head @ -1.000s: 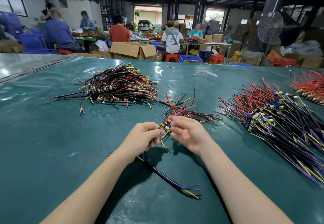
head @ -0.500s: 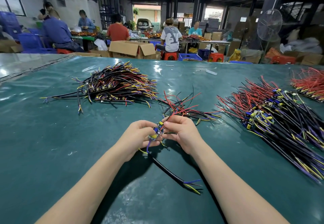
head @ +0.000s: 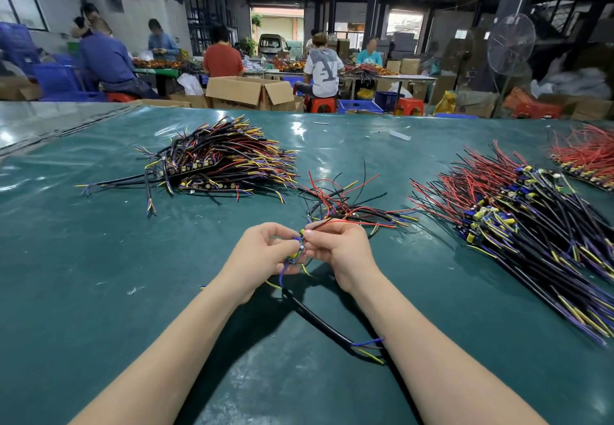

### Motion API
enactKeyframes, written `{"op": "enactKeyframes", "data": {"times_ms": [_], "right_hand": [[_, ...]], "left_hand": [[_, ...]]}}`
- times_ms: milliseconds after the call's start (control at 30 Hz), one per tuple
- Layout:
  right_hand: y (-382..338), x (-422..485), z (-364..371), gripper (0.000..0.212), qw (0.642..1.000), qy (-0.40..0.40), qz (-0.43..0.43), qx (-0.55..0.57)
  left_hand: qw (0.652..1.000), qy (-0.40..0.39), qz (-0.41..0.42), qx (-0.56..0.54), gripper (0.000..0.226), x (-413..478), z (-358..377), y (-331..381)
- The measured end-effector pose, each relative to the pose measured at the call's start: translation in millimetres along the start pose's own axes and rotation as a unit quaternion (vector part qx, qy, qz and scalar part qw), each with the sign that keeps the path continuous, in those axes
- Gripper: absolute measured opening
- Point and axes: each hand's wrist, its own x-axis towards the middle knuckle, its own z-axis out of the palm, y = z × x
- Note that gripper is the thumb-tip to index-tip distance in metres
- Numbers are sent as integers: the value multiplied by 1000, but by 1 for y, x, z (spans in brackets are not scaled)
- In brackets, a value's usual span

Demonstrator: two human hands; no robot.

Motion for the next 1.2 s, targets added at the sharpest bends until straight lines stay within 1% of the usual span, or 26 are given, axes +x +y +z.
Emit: {"op": "enactKeyframes", "data": {"times_ms": [100,167,267,333,400,533,667,800,900,1000,1133,1200], "right_hand": [[-1,0,-1,19,999,-4,18,29],[-4,0,-3,19,999,-18,29,28],[-6,1,-7,16,999,-13,28,30],[-6,0,-7,14,999,-15,32,24],[-5,-1,-6,13,999,-23,36,21],[-5,0,-6,13,998,-36,52,30],[-4,0,-8,21,995,-65,65,23],[-6,2,-12,19,997,-42,56,25],[-10,4,-17,18,997,-25,56,50],[-12,2,-19,20,994,-54,73,63],[-7,-1,-14,22,988,-121,94,-10],[-6,-1,-11,22,987,-132,89,-30]], "left_hand": [[1000,6,-4,3,18,0,1,1],[1000,5,-24,0,19,0,0,1],[998,-6,-59,-2,22,1,-2,1],[997,-17,-67,15,26,1,-3,1],[997,-21,-62,51,26,0,-2,1],[994,-30,-54,95,17,-2,0,2],[988,-49,-45,139,24,-3,2,1],[988,-40,-22,145,26,-3,2,-2],[987,-33,-2,160,26,-2,1,-4],[983,-33,19,177,27,-2,0,-5],[986,-45,27,157,30,-2,-2,-4],[989,-51,20,135,30,-2,-3,-4]]}}
